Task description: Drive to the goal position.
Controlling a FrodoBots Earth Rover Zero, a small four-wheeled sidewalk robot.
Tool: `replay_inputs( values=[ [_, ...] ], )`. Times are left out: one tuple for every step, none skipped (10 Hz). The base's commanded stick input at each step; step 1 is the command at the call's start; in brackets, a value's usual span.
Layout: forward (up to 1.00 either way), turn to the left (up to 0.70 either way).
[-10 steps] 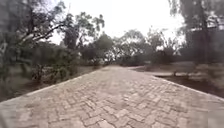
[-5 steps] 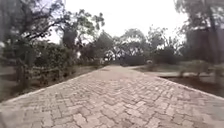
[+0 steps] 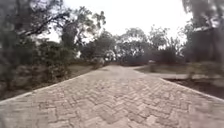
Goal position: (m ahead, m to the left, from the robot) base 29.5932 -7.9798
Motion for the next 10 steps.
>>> replay_inputs(
  values=[
    [0.85, 0.00],
    [0.85, 0.00],
    [0.85, 0.00],
    [0.85, 0.00],
    [0.85, 0.00],
    [0.85, 0.00],
    [0.85, 0.00],
    [0.85, 0.00],
    [0.85, 0.00],
    [0.85, 0.00]
  ],
)
